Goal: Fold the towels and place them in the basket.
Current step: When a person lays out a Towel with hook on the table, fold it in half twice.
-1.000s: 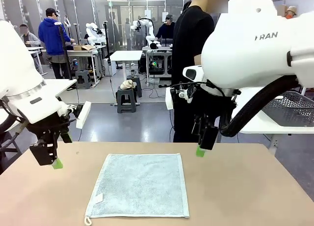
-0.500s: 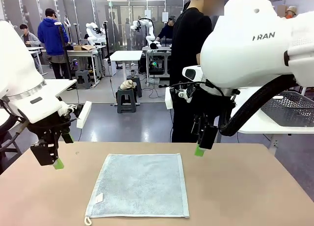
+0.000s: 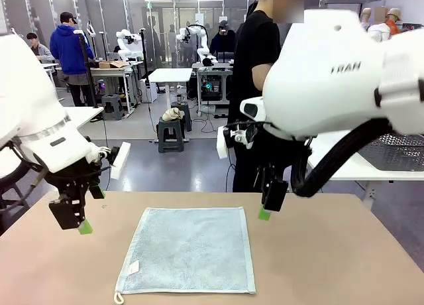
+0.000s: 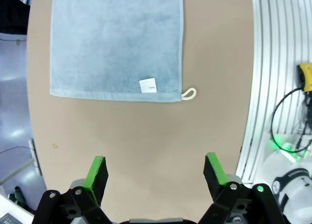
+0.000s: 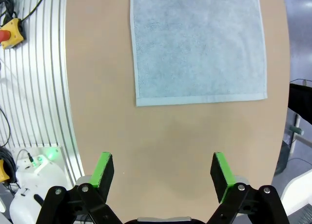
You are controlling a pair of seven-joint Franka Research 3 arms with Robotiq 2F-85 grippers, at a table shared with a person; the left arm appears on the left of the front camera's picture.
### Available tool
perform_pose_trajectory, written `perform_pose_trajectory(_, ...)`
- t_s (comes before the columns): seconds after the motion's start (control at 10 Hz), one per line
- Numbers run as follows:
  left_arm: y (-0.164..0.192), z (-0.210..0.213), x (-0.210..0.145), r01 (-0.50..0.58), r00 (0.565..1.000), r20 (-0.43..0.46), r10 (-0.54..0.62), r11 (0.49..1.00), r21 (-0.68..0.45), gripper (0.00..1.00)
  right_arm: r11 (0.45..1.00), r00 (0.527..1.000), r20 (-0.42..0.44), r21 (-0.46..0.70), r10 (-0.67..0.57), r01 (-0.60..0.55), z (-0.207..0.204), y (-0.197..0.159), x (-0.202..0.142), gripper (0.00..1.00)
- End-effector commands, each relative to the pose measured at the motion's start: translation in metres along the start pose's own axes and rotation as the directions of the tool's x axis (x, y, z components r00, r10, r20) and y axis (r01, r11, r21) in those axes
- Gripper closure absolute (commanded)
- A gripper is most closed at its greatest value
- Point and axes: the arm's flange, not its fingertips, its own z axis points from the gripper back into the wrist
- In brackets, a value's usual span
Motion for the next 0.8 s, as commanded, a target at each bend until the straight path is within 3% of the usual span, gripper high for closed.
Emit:
perform_pose_trajectory(0.0, -0.001, -0.029, 0.011, -0.035, 0.999, -0.016, 0.036, 0.999, 0.011, 0.0, 0.998, 0.999, -0.009, -0.049, -0.031, 0.031, -0.034, 0.01, 0.003, 0.0)
perform_pose_trajectory(0.7, -0.032, -0.136, 0.021, -0.049, 0.999, -0.022, 0.046, 0.99, -0.129, 0.0, 0.997, 0.99, -0.121, 0.011, -0.079, 0.081, -0.15, 0.035, 0.019, 0.0)
